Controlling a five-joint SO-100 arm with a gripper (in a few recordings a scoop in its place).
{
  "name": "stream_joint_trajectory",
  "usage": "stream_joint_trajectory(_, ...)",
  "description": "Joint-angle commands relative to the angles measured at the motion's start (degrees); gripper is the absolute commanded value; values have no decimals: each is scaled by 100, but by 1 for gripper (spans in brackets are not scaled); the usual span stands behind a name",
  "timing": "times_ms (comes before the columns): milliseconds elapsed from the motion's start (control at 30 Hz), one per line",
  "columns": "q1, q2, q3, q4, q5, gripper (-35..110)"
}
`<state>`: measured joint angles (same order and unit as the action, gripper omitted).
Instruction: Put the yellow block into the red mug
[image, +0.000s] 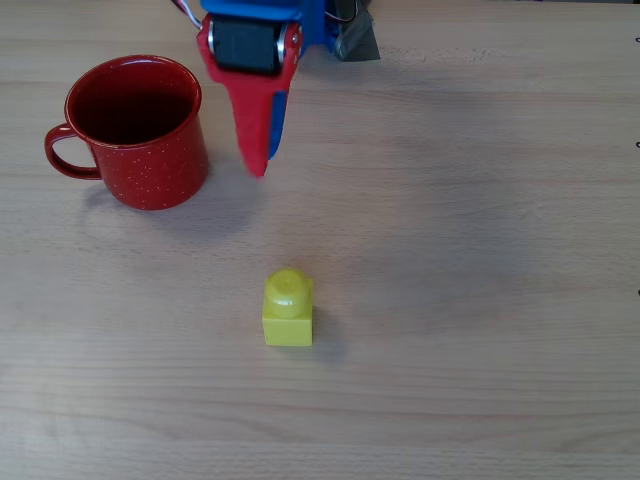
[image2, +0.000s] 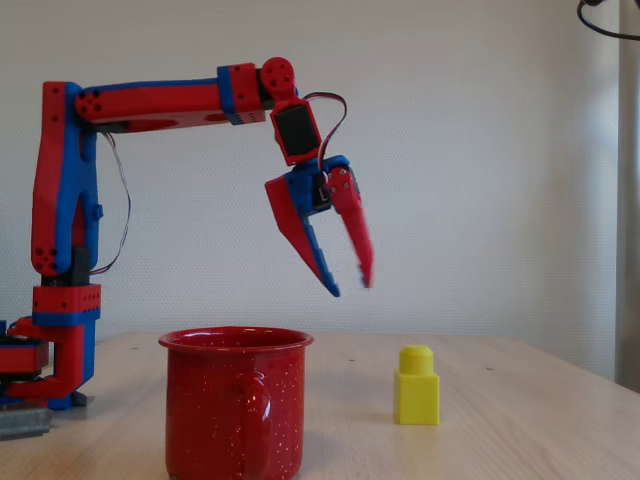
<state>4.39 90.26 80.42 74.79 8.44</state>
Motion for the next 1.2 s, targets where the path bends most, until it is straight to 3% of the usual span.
stream_joint_trajectory(0, -62, -26, -580, 79, 105, 30)
stream_joint_trajectory(67, -132, -290, -721, 88, 105, 39)
stream_joint_trajectory(167, -272, -642, -905, 123, -9, 40)
stream_joint_trajectory(1167, -448, -3076, -2303, -624, -431, 43)
